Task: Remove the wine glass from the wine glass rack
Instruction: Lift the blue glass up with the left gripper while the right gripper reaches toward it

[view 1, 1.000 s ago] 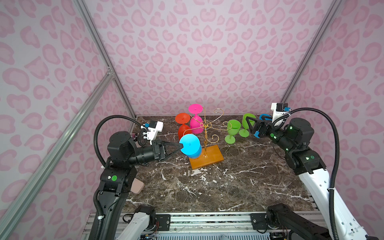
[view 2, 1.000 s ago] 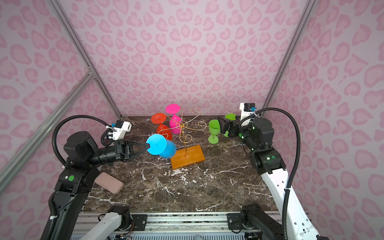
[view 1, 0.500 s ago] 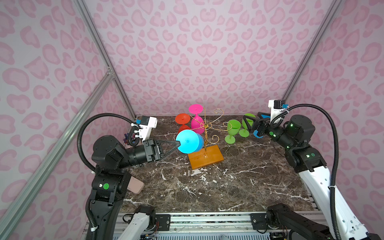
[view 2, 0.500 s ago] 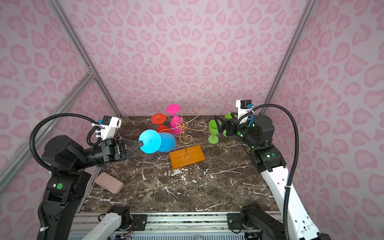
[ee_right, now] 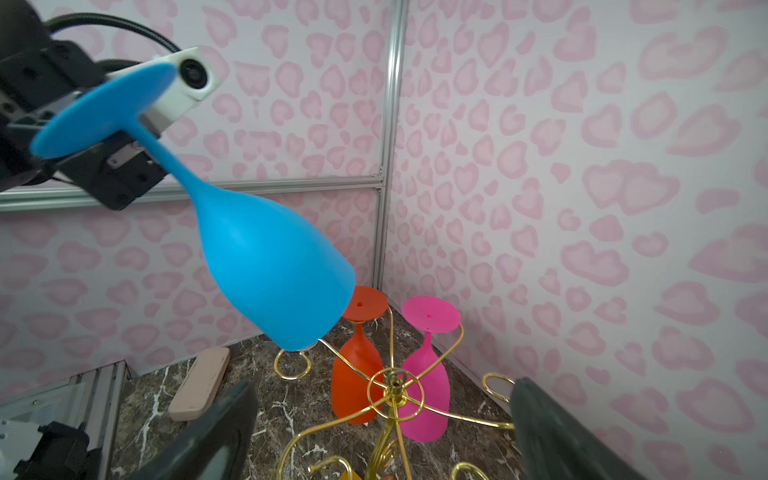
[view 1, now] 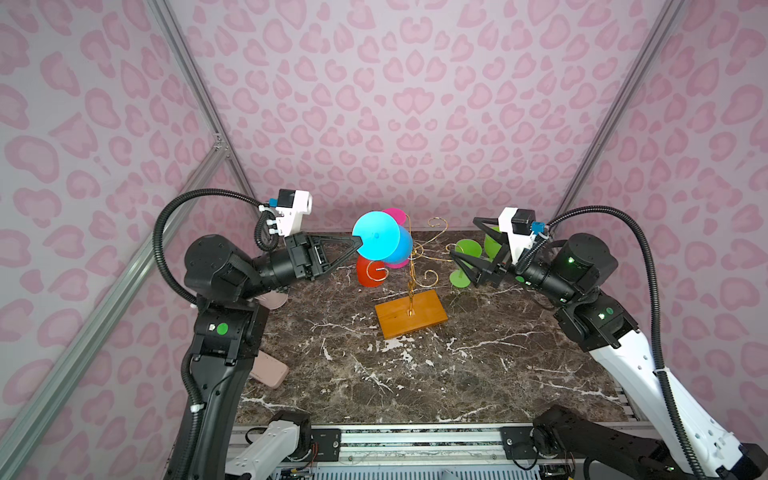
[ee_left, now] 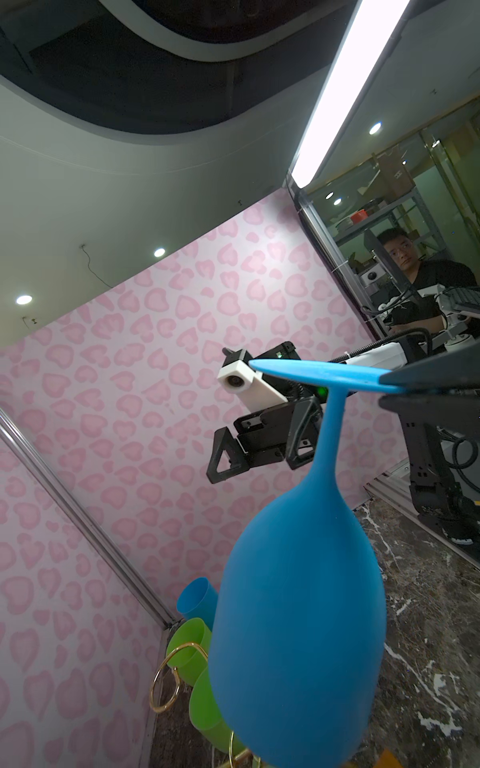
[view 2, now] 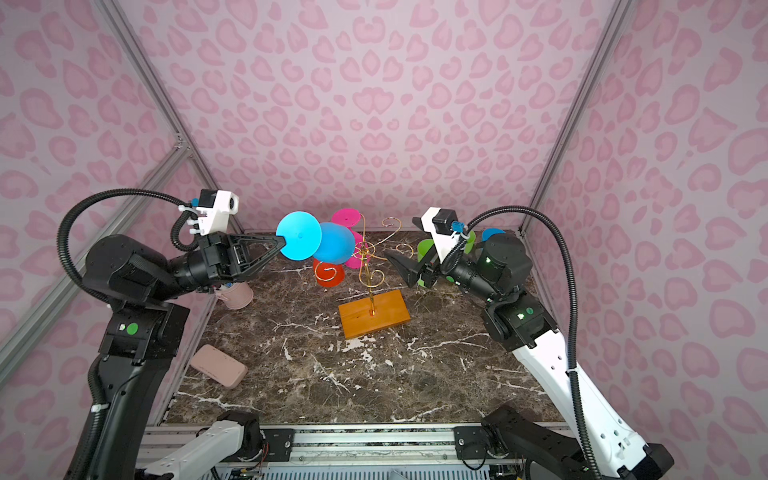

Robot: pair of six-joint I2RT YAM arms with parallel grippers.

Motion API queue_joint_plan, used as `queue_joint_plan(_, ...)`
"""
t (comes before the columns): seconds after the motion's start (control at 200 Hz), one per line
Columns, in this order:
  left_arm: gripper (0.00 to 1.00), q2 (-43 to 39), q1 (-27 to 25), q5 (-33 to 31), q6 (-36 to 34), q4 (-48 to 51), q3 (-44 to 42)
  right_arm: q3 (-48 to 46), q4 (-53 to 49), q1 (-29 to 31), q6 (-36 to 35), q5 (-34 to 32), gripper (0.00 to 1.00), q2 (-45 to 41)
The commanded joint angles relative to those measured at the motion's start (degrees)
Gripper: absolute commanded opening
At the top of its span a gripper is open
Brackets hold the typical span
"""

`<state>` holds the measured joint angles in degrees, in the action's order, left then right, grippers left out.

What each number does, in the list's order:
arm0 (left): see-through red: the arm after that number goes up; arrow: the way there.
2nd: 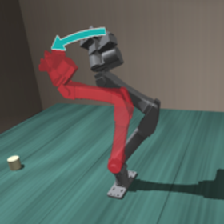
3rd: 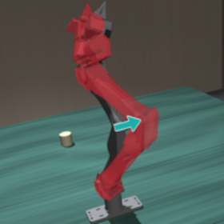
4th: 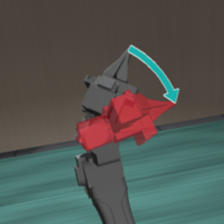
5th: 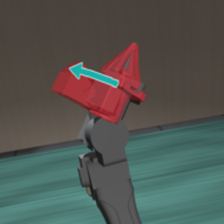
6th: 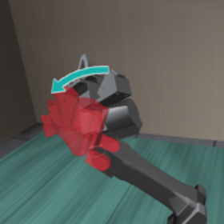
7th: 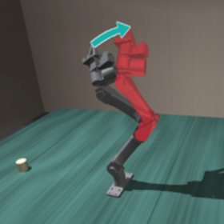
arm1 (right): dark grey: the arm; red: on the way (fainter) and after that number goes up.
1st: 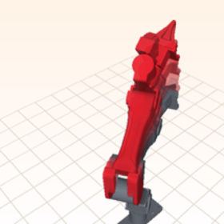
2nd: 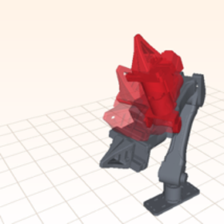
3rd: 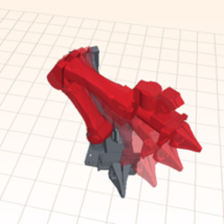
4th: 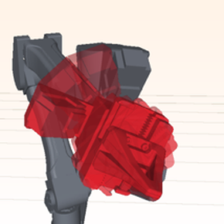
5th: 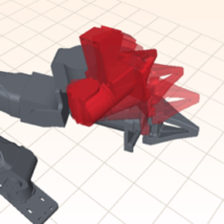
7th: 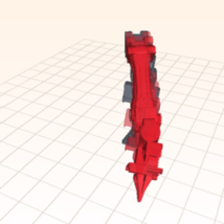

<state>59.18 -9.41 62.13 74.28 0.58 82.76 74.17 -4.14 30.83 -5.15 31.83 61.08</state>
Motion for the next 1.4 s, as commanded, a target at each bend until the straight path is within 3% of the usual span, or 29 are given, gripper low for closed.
queue_joint_plan(0.0,0.04,2.5,-0.3,-0.9,3.9,-7.6,2.1,1.6,4.5,2.9,-8.3,0.0,0.97,1.8)
queue_joint_plan(0.12,0.04,6.2,-1.1,-0.1,8.6,-14.5,3.3,6.2,2.9,5.7,-13.5,-0.5,0.96,6.2)
queue_joint_plan(0.39,0.04,11.2,-2.5,0.6,10.1,-15.8,6.5,14.0,2.5,7.4,-17.3,0.2,0.97,14.9)
queue_joint_plan(0.96,0.04,14.2,-3.6,2.2,17.1,-22.8,6.9,15.8,12.6,7.7,-13.5,-5.0,0.96,23.1)
queue_joint_plan(1.395,0.04,15.5,-3.8,1.7,16.9,-23.1,7.6,16.4,10.4,8.7,-11.8,-10.3,0.76,23.0)
